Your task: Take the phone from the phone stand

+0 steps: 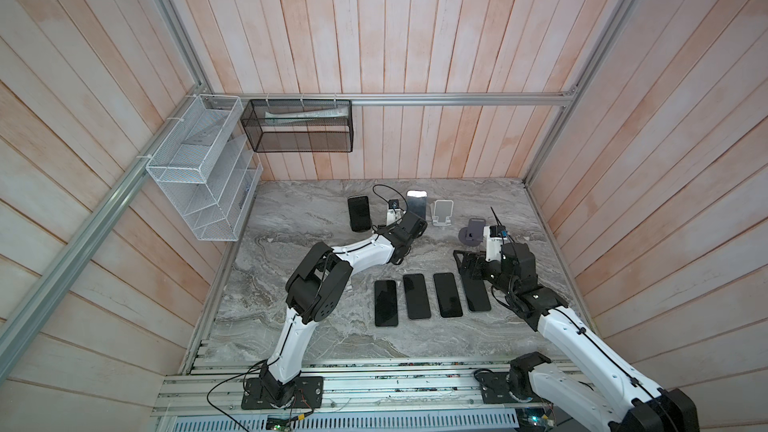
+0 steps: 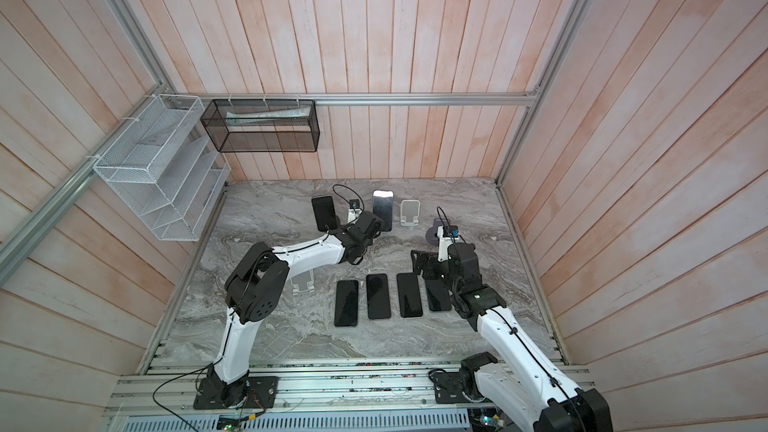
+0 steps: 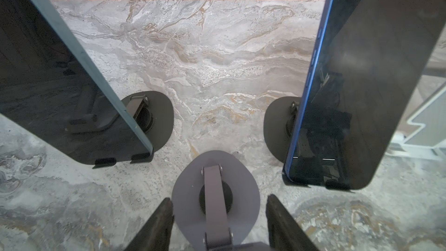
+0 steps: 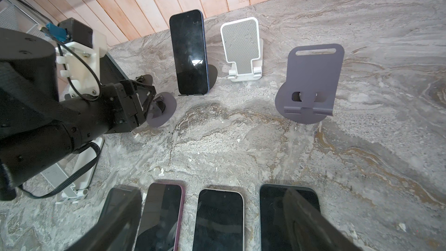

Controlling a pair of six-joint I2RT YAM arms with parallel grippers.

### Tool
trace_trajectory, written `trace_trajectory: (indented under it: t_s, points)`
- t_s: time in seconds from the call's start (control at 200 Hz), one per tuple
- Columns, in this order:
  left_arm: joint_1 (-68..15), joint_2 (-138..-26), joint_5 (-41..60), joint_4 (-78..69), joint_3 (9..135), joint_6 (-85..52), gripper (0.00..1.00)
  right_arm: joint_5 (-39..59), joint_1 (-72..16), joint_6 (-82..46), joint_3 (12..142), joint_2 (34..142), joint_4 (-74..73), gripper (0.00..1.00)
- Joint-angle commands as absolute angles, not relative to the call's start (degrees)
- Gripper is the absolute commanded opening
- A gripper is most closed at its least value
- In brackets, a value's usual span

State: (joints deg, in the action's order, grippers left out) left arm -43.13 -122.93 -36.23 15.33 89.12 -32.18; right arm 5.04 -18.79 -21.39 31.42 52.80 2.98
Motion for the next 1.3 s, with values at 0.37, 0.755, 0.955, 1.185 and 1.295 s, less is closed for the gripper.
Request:
trace_trajectory:
  t_s: [0.37, 0.755, 0.955, 1.185, 1.295]
  points:
    - [-44.36, -102.63, -28.40, 8.15, 73.86, -25.93, 0.46, 3.87, -19.39, -19.95, 30.85, 51.67, 2.31, 0.91]
    - [-42.73, -81.34, -32.86, 16.05, 65.26, -24.45, 0.45, 3.74, -19.68, -20.61, 30.42, 49.71, 1.86, 0.90]
    - [-25.62, -81.46, -28.65, 17.08, 65.86, -26.34, 0.48, 5.43, -19.81, -21.28, 30.45, 47.66, 1.48, 0.90]
    - [-14.09, -92.43, -23.45, 13.18, 67.49, -29.70, 0.50, 3.95, -20.78, -21.86, 28.30, 45.12, -0.31, 0.90]
    - [-12.07, -99.93, -22.69, 14.12, 70.69, -30.23, 0.49, 3.12, -20.80, -21.80, 28.44, 44.91, -0.51, 0.90]
